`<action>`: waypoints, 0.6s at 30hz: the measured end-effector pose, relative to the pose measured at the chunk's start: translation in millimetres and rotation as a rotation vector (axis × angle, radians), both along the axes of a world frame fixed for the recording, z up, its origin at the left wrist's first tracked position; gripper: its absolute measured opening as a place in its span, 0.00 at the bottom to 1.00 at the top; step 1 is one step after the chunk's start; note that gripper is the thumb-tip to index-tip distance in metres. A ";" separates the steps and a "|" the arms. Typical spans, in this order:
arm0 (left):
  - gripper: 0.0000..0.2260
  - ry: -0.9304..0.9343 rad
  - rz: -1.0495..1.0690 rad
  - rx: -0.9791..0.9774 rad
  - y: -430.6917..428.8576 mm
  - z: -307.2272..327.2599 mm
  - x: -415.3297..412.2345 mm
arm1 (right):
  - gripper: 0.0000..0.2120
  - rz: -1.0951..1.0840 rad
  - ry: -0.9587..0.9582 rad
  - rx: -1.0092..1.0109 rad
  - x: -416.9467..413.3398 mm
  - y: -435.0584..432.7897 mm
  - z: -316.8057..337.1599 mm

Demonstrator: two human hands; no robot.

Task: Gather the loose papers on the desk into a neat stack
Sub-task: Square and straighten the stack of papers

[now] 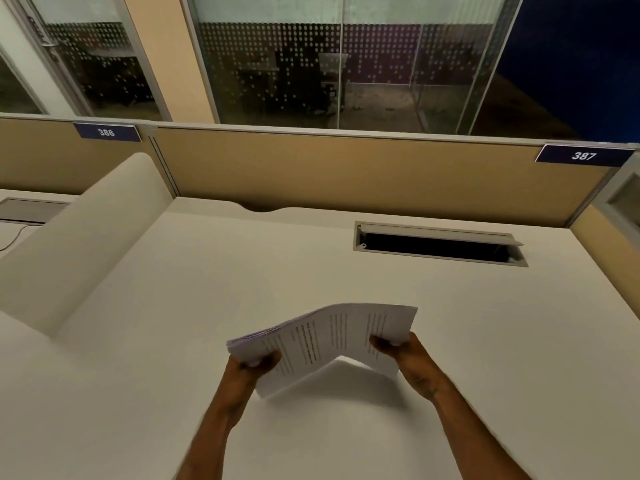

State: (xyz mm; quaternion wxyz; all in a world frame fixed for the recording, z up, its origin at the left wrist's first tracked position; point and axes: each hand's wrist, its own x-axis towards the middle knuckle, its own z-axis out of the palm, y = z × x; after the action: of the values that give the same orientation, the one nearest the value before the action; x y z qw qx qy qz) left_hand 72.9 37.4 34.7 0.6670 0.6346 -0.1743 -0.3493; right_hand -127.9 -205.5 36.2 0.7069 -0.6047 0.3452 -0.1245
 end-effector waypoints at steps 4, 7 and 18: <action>0.34 0.037 0.037 0.019 -2.4 -4.6 -7.6 | 0.38 0.019 0.018 -0.019 -8.1 1.5 -4.1; 0.30 0.038 0.088 -0.048 -9.6 18.3 -0.5 | 0.37 -0.026 -0.063 -0.022 -10.8 -9.9 10.8; 0.21 0.342 0.194 -0.470 -70.3 58.1 -44.9 | 0.19 -0.088 -0.567 0.310 52.5 27.1 76.1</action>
State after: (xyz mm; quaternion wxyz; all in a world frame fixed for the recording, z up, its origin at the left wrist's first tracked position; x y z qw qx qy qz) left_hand 27.9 -32.8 92.8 0.8455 0.4086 -0.0741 -0.3358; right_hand -75.3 -178.4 112.2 0.8525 -0.4154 0.1751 -0.2645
